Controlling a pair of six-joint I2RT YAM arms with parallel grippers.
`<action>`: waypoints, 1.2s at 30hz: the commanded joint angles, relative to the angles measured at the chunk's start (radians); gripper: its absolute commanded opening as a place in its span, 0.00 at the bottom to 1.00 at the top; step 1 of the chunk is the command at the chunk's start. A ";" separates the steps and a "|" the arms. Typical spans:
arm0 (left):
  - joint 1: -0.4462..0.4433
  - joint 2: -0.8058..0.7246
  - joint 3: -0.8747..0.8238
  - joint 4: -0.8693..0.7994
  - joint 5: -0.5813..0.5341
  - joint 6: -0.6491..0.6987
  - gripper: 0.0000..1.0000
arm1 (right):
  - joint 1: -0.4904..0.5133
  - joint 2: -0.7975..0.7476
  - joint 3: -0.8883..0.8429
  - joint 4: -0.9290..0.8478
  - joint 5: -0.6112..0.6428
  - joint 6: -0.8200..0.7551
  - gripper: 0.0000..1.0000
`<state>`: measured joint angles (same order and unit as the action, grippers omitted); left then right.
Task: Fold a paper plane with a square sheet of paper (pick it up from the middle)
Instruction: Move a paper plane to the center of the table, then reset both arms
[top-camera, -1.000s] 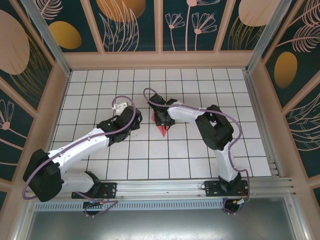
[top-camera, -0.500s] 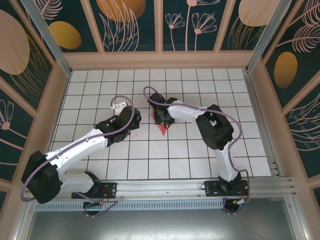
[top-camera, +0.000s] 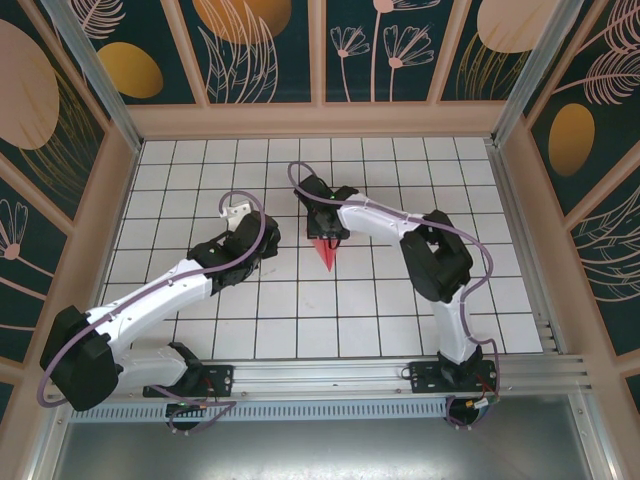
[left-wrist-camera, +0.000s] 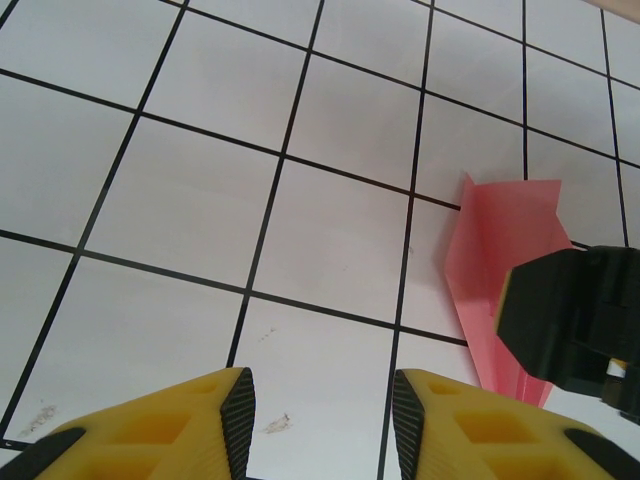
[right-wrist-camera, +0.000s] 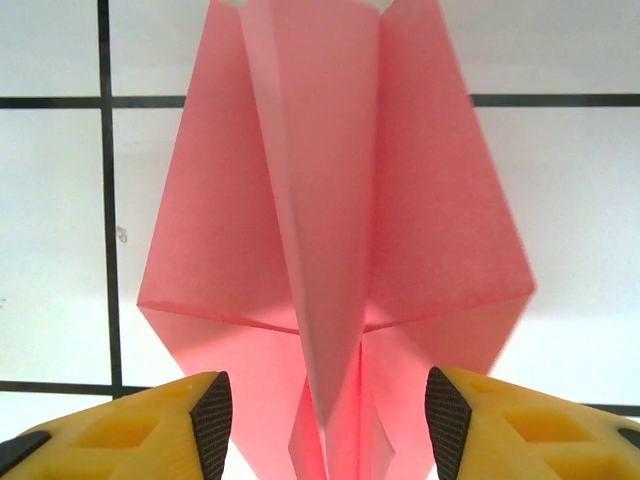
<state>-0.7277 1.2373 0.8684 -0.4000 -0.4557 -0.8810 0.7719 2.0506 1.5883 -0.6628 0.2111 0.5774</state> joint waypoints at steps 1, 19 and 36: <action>0.009 -0.013 -0.008 0.003 -0.034 0.006 0.44 | -0.006 -0.138 0.041 -0.030 0.071 -0.014 0.58; 0.032 -0.145 -0.082 0.016 -0.256 0.061 0.54 | -0.073 -0.785 -0.589 0.468 0.517 -0.079 0.63; 0.499 -0.234 -0.325 0.312 -0.346 0.286 0.99 | -0.546 -0.842 -1.141 1.146 0.178 -0.481 0.65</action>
<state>-0.2710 0.9882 0.5770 -0.1967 -0.7723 -0.6518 0.2512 1.2079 0.4774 0.2607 0.5049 0.1925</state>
